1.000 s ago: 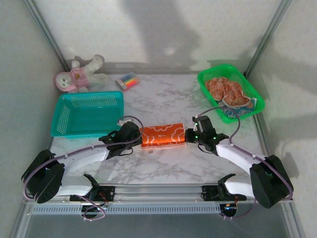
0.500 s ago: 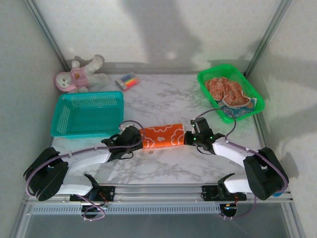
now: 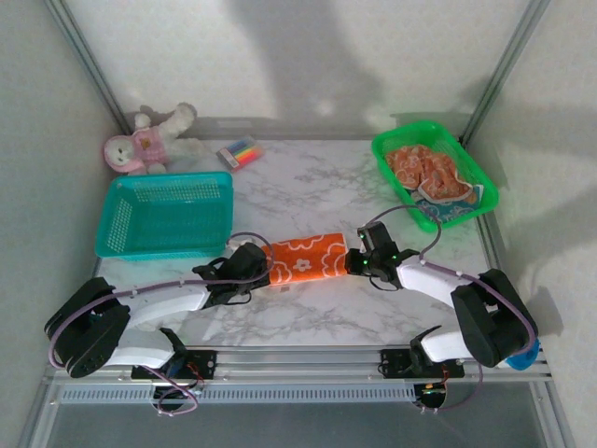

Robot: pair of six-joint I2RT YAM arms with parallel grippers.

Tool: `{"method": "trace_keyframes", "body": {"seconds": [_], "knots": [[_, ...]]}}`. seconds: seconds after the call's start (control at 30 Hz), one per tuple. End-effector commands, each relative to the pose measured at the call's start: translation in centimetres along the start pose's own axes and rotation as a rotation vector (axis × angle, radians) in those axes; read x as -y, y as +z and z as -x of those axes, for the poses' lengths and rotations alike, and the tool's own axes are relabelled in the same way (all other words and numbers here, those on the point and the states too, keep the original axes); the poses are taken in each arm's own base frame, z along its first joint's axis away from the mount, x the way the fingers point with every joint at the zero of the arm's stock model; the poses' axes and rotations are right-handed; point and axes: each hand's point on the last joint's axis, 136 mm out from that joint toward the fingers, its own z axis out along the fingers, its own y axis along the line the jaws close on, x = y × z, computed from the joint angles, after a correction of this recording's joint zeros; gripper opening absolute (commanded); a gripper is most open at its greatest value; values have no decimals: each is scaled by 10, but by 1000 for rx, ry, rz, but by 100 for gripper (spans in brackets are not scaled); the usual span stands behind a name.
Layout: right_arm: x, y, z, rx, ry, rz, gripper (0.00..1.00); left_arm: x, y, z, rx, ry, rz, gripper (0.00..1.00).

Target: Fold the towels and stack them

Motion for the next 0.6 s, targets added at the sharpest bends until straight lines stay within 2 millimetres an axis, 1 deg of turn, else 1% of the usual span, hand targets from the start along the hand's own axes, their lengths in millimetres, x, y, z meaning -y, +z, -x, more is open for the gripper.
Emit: {"method": "trace_keyframes", "body": {"seconds": [0.0, 0.03, 0.07, 0.1, 0.2, 0.23, 0.27, 0.33, 0.37, 0.4, 0.5, 0.57], "knots": [[0, -5, 10, 13, -22, -39, 21, -5, 1, -5, -3, 0, 15, 14], [0, -7, 12, 17, -25, -46, 25, -4, 0, -5, -4, 1, 13, 24], [-1, -10, 15, 22, -28, -52, 29, -3, 0, -6, -5, 0, 10, 31], [-1, -12, 17, 23, -32, -59, 33, -3, -1, -7, -9, -1, 8, 33], [-4, -18, 24, 19, -51, -71, 40, -3, -6, -8, -16, -4, 3, 45], [-5, -19, 26, 12, -55, -77, 40, -4, -8, -7, -14, -9, 5, 50], [-6, -20, 27, 2, -62, -76, 43, -3, -11, -5, -9, -8, 3, 52], [-10, -22, 30, -18, -72, -77, 47, -2, -16, 1, 7, -11, 2, 59], [-13, -22, 32, -24, -72, -70, 49, -1, -18, 4, 13, -15, 2, 62], [-15, -22, 33, -34, -71, -66, 53, 2, -19, 8, 15, -20, -9, 62], [-24, -19, 33, -64, -74, -31, 54, 17, -19, 16, 3, -29, -68, 60], [-27, -15, 31, -91, -77, -13, 54, 25, -15, 17, -23, -38, -110, 59]]}}
